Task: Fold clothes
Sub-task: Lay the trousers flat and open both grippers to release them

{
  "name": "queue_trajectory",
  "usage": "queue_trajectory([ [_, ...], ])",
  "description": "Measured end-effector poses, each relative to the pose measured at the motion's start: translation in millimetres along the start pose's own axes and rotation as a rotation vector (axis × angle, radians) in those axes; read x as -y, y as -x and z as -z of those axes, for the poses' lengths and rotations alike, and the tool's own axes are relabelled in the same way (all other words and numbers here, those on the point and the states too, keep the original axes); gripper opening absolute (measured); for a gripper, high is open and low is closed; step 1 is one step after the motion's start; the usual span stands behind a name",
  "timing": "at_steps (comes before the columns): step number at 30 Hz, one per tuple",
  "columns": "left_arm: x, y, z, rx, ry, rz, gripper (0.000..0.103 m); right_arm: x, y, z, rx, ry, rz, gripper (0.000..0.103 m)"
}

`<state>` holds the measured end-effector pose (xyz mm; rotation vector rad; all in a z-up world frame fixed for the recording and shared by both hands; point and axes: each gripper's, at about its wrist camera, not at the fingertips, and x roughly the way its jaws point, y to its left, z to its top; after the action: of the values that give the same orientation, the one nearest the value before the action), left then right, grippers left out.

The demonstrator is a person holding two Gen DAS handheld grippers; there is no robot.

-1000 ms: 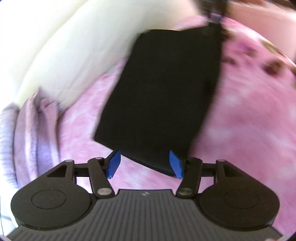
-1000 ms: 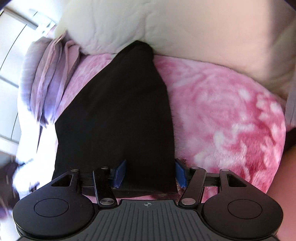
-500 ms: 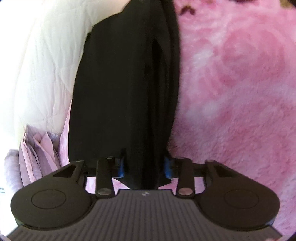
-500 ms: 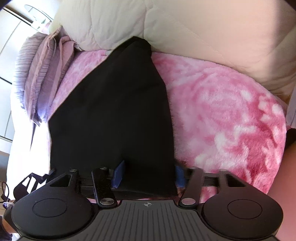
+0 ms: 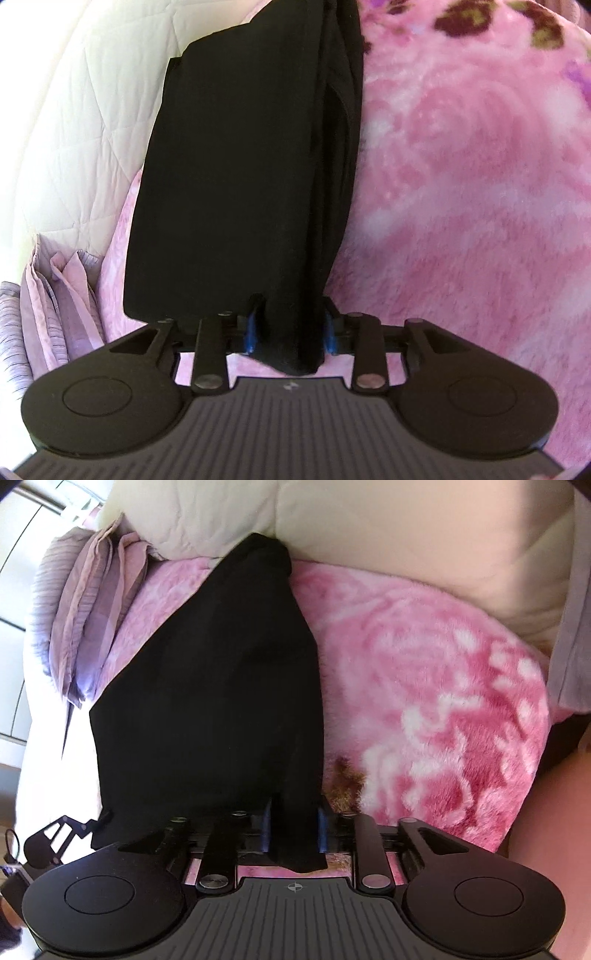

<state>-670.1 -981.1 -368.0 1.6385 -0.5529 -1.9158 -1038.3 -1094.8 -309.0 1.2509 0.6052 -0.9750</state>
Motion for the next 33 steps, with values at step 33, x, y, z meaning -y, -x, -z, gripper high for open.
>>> queue_trajectory([
  [33,-179,-64,25,0.008,0.763,0.097,0.041,-88,-75,-106,0.324,0.573,0.257,0.040],
])
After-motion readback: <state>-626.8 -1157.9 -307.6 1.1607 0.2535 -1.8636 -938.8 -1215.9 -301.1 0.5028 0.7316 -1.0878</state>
